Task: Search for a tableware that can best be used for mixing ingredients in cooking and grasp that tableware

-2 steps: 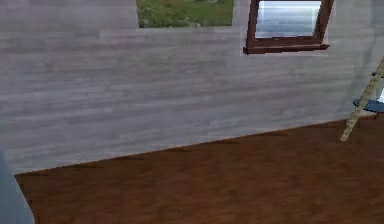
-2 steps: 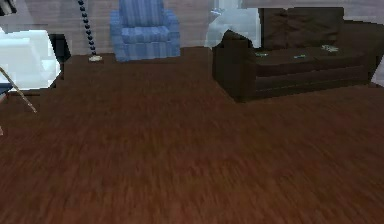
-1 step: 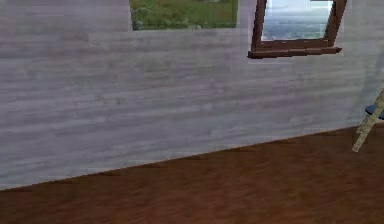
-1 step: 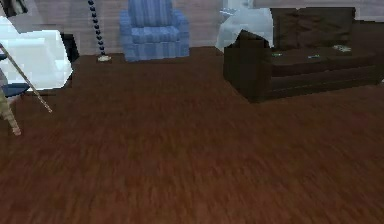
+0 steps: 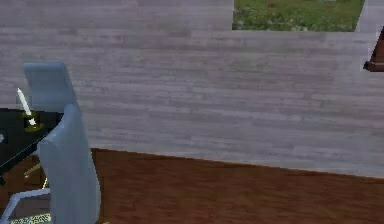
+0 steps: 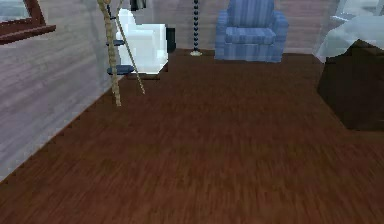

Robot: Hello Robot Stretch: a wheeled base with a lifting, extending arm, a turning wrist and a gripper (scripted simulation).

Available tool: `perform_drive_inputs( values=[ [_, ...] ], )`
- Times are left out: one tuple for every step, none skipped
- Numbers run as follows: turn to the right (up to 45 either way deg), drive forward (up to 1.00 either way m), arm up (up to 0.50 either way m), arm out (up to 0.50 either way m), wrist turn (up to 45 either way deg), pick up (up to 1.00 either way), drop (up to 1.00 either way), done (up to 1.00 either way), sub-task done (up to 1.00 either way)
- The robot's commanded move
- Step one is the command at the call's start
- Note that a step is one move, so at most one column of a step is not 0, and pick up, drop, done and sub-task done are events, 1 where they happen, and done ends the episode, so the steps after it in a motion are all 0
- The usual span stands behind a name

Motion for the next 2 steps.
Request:
perform_drive_inputs(
  values=[
    [0.0, 0.3, 0.0, 0.0, 0.0, 0.0, 0.0, 0.0, 0.0],
    [-45.0, 0.0, 0.0, 0.0, 0.0, 0.0, 0.0, 0.0, 0.0]
  ],
)
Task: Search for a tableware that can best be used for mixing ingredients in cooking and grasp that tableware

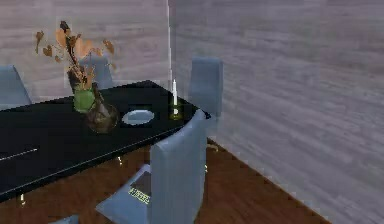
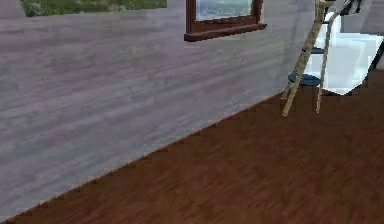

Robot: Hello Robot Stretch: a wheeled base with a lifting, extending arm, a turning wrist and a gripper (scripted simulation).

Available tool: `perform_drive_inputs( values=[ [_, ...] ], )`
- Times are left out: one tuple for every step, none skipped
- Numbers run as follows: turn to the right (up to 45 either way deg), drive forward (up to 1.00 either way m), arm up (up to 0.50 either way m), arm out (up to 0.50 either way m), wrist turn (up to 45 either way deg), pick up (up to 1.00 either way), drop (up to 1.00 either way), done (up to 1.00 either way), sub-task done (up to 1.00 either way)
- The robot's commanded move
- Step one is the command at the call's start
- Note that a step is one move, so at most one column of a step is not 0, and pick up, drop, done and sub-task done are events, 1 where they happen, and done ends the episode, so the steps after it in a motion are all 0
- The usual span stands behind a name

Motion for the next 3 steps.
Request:
perform_drive_inputs(
  values=[
    [-36.0, 0.0, 0.0, 0.0, 0.0, 0.0, 0.0, 0.0, 0.0],
    [0.0, 0.35, 0.0, 0.0, 0.0, 0.0, 0.0, 0.0, 0.0],
    [-45.0, 0.0, 0.0, 0.0, 0.0, 0.0, 0.0, 0.0, 0.0]
  ],
)
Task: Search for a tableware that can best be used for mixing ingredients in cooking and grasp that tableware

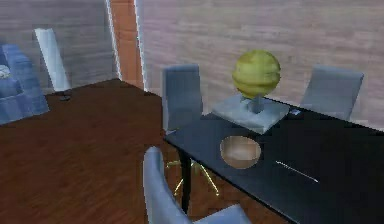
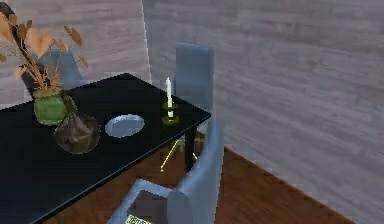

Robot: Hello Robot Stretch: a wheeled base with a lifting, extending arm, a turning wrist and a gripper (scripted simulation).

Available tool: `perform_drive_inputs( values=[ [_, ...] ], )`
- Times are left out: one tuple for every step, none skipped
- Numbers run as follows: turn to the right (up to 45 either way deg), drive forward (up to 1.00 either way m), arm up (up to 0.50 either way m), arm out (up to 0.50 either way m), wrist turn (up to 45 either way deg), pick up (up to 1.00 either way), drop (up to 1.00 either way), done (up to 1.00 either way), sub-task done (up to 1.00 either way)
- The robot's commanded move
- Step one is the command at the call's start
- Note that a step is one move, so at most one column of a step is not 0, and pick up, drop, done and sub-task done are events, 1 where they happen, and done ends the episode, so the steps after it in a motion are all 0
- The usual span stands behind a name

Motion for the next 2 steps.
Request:
perform_drive_inputs(
  values=[
    [-45.0, 0.0, 0.0, 0.0, 0.0, 0.0, 0.0, 0.0, 0.0],
    [-27.0, 0.0, 0.0, 0.0, 0.0, 0.0, 0.0, 0.0, 0.0]
  ],
)
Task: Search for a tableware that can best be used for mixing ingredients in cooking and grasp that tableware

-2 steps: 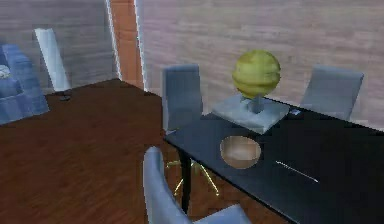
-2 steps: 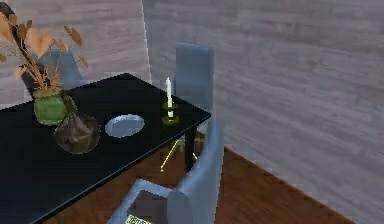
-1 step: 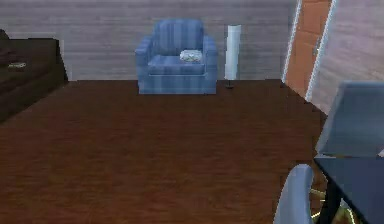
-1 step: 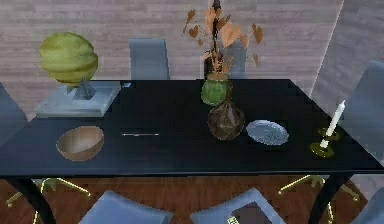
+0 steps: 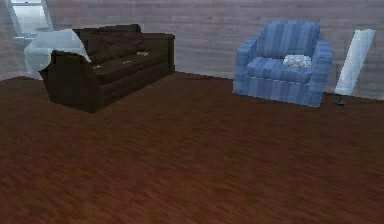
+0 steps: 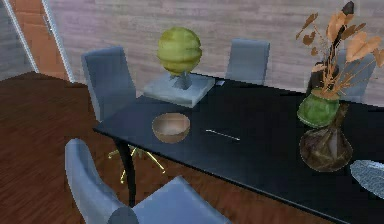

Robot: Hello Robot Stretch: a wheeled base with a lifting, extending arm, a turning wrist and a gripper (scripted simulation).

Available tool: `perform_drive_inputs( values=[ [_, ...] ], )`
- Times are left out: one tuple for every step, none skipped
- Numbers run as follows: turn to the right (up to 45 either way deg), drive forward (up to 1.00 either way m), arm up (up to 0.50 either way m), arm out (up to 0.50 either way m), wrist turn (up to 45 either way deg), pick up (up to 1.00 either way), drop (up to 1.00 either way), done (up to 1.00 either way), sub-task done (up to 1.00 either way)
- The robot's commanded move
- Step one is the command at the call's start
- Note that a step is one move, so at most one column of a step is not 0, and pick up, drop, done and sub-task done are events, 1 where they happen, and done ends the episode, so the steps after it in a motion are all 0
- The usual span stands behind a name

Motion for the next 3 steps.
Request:
perform_drive_inputs(
  values=[
    [0.0, 0.0, 0.5, 0.0, 0.0, 0.0, 0.0, 0.0, 0.0],
    [0.0, 0.0, 0.38, 0.0, 0.0, 0.0, 0.0, 0.0, 0.0],
    [0.0, 0.0, 0.0, 0.44, 0.0, 0.0, 0.0, 0.0, 0.0]
  ],
)
